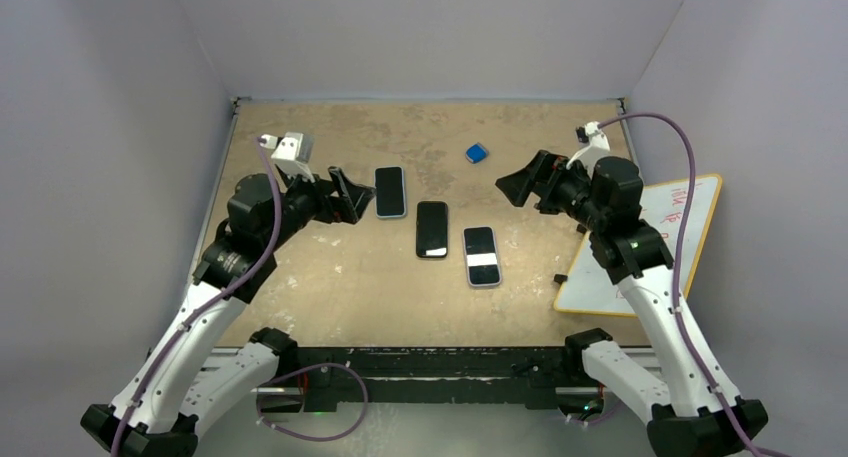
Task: Put the phone into the phone case
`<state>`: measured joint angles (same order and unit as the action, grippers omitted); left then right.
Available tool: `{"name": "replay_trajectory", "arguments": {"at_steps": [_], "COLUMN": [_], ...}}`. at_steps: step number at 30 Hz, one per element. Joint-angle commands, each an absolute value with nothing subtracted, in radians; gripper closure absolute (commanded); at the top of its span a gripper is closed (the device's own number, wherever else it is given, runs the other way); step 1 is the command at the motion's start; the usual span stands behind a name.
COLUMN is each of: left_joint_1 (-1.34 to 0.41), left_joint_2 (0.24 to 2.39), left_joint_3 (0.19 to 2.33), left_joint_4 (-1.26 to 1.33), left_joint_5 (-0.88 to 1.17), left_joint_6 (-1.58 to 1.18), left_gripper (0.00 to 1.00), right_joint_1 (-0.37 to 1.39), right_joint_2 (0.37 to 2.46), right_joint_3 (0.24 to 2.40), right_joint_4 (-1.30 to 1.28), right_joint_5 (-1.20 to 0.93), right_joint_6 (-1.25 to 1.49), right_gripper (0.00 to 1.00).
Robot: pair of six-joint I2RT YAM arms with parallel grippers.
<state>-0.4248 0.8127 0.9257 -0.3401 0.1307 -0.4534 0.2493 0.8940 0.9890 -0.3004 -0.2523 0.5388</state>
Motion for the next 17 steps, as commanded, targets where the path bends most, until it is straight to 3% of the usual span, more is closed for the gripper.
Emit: {"name": "replay_trajectory", "arguments": {"at_steps": [1, 17], "left_joint_1": [-0.420, -0.420], "left_joint_2": [0.801, 0.805], "left_joint_3": [0.939, 0.938], "left_joint_4": [-0.252, -0.257], "left_joint_5": [0.158, 0.185], "left_joint_6": [-0.480, -0.465], "left_gripper": [0.03, 0.05], "right_joint_1": [0.250, 0.249], "right_joint_2": [0.856, 0.765], "right_joint_3": [1.024, 0.974], "right_joint_4": [-0.245, -0.186], "right_joint_5": [-0.277, -0.328], "right_joint_6": [0.570, 0.603], "right_gripper": [0.01, 0.01]}}
